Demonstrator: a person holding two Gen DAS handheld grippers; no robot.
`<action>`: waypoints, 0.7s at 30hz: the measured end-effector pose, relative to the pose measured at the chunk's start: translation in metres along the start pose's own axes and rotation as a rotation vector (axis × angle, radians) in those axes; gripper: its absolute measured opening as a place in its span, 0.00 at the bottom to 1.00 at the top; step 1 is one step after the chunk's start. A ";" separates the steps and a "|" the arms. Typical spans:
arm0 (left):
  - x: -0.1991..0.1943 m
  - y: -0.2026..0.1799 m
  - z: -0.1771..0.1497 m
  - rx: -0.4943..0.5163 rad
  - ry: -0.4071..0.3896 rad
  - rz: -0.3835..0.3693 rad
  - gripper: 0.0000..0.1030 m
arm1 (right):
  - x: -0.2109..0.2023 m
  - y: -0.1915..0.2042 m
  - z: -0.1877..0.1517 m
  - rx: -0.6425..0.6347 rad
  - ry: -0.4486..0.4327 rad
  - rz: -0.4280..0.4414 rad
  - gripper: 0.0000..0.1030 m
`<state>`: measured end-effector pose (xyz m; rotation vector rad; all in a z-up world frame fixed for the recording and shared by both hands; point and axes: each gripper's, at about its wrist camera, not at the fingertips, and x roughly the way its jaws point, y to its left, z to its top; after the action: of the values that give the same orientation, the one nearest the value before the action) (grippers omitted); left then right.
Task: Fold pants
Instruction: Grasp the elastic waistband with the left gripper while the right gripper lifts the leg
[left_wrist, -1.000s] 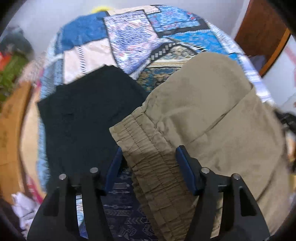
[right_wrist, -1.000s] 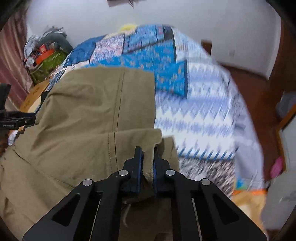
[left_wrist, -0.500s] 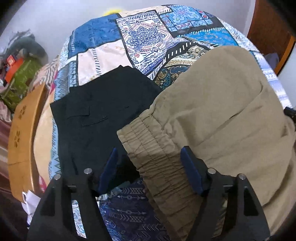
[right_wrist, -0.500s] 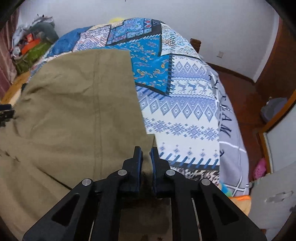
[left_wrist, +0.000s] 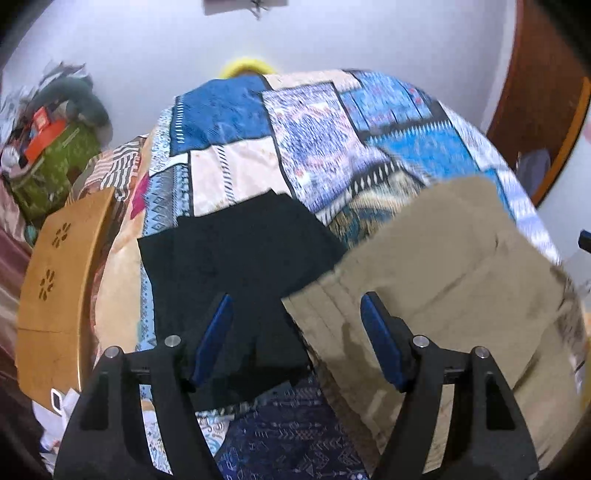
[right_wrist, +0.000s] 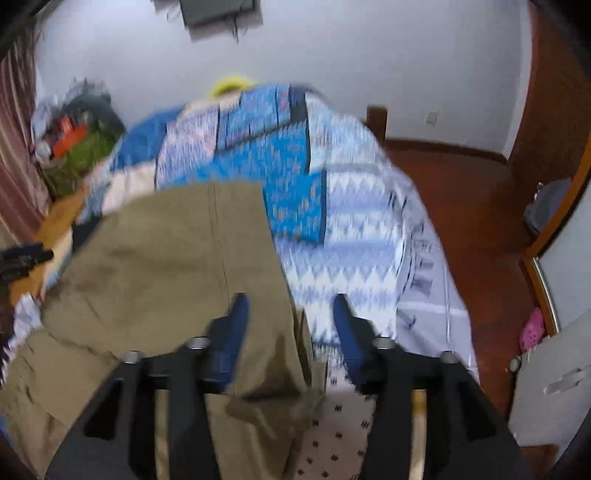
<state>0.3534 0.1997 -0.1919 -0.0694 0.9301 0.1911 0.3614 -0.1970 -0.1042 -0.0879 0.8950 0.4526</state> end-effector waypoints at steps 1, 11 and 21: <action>0.002 0.004 0.006 -0.016 -0.004 -0.002 0.70 | -0.004 0.001 0.007 0.000 -0.024 0.007 0.47; 0.061 0.011 0.013 -0.106 0.172 -0.127 0.70 | 0.059 0.029 0.056 -0.052 -0.011 0.071 0.55; 0.095 0.010 -0.004 -0.116 0.240 -0.207 0.70 | 0.133 0.041 0.074 -0.076 0.085 0.078 0.55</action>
<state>0.4036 0.2220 -0.2699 -0.3002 1.1424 0.0444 0.4703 -0.0950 -0.1557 -0.1432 0.9672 0.5591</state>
